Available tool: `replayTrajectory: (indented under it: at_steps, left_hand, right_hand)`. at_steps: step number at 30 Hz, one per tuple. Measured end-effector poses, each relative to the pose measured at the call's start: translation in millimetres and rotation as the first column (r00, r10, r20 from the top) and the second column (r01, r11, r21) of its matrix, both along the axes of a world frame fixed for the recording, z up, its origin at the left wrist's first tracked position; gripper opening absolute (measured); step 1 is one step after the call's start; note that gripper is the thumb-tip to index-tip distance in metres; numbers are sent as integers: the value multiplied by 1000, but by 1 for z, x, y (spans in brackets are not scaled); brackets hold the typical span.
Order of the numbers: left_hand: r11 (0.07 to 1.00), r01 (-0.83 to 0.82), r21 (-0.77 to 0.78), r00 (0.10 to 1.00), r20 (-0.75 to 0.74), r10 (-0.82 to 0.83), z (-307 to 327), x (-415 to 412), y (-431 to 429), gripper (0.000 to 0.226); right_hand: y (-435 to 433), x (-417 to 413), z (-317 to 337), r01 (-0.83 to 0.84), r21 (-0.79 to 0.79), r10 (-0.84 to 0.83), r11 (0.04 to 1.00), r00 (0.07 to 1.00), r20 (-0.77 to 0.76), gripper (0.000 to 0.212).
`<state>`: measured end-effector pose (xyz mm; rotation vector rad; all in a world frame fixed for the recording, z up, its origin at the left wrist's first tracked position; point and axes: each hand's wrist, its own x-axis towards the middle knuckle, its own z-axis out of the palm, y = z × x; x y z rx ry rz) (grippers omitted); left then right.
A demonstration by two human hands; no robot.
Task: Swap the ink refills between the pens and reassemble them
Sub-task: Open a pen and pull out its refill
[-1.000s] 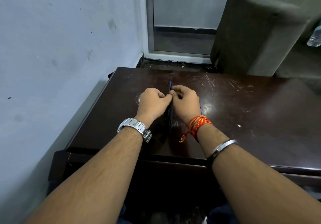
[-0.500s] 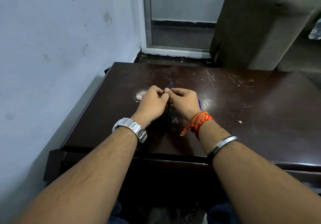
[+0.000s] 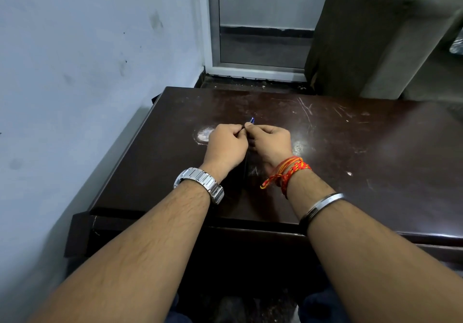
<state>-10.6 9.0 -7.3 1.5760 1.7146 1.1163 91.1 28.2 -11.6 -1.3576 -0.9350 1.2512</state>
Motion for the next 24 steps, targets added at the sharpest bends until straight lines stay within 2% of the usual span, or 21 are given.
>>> replayTrajectory:
  at_steps: [5, 7, 11, 17, 21, 24]
  left_hand:
    - [999, 29, 26, 995, 90, -31, -2, 0, -3, 23]
    - [998, 52, 21, 996, 77, -54, -3, -1, -3, 25]
    - [997, 6, -71, 1000, -21, -8, -3, -1, 1, 41]
    - [983, -4, -184, 1000, -5, 4, 3, -2, 5, 47]
    - [950, -39, -309, 999, -25, 33, 7, -7, 3, 61]
    - [949, -132, -285, 989, 25, 146, 8, -12, 2, 51]
  right_hand:
    - [4, 2, 0, 33, -6, -33, 999, 999, -22, 22]
    - [5, 1, 0, 40, 1, -40, 999, 999, -11, 22]
    - [7, -1, -1, 50, 22, -50, 999, 999, 12, 27]
    - [6, -6, 1, 82, 68, -81, 994, 997, -20, 26]
    - [9, -4, 7, 183, 51, -180, 982, 982, -57, 20]
    - [9, -2, 4, 164, 33, -163, 986, 986, -22, 17]
